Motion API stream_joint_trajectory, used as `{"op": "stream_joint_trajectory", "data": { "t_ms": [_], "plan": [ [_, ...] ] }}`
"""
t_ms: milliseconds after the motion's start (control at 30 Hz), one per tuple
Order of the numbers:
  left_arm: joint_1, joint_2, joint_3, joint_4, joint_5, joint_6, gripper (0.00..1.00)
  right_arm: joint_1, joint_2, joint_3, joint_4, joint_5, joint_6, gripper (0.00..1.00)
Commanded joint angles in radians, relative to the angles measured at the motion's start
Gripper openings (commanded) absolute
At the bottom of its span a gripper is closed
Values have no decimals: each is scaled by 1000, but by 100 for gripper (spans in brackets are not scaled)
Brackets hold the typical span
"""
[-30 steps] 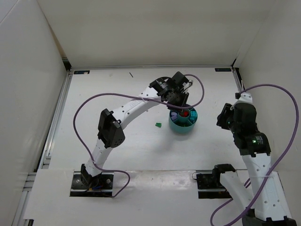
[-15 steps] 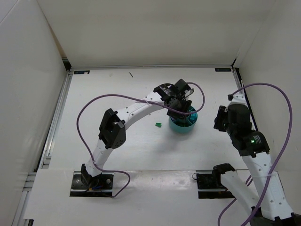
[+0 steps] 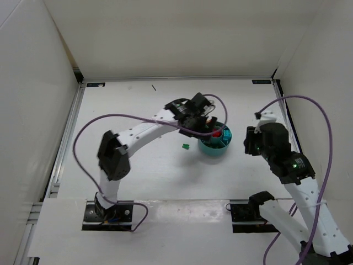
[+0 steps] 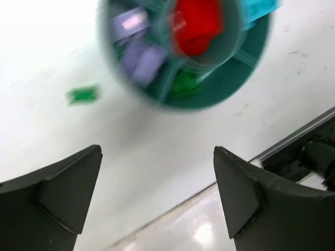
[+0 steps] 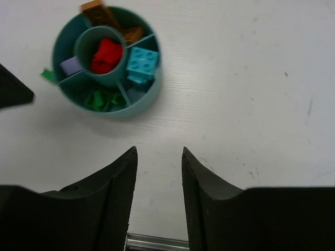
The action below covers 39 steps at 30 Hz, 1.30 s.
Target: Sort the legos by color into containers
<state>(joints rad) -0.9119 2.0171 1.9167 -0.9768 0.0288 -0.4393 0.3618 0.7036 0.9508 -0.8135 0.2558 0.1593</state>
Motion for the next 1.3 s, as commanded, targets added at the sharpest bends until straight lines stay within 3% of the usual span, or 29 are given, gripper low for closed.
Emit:
{"op": "stream_joint_trajectory", "data": {
  "t_ms": [0, 67, 100, 200, 367, 600, 833, 1267],
  "plan": [
    [90, -239, -155, 30, -113, -58, 100, 132, 46, 29, 74, -134, -128, 44],
    [138, -362, -308, 24, -166, -93, 100, 256, 123, 48, 102, -118, -142, 48],
    [172, -424, -344, 20, -181, -119, 100, 384, 144, 54, 112, -115, -185, 48],
    [276, -561, -511, -10, -228, -179, 100, 523, 261, 85, 186, -89, -236, 52],
    [390, -794, -715, -78, -276, -251, 100, 457, 509, 160, 284, -412, -303, 53],
    [459, -978, -887, -86, -274, -318, 100, 437, 852, 293, 312, -481, -447, 53],
    [466, -1006, -912, -118, -264, -342, 100, 391, 1092, 401, 309, -440, -478, 53],
    [466, -969, -894, -138, -256, -335, 100, 390, 1203, 388, 361, -372, -460, 53]
  ]
}}
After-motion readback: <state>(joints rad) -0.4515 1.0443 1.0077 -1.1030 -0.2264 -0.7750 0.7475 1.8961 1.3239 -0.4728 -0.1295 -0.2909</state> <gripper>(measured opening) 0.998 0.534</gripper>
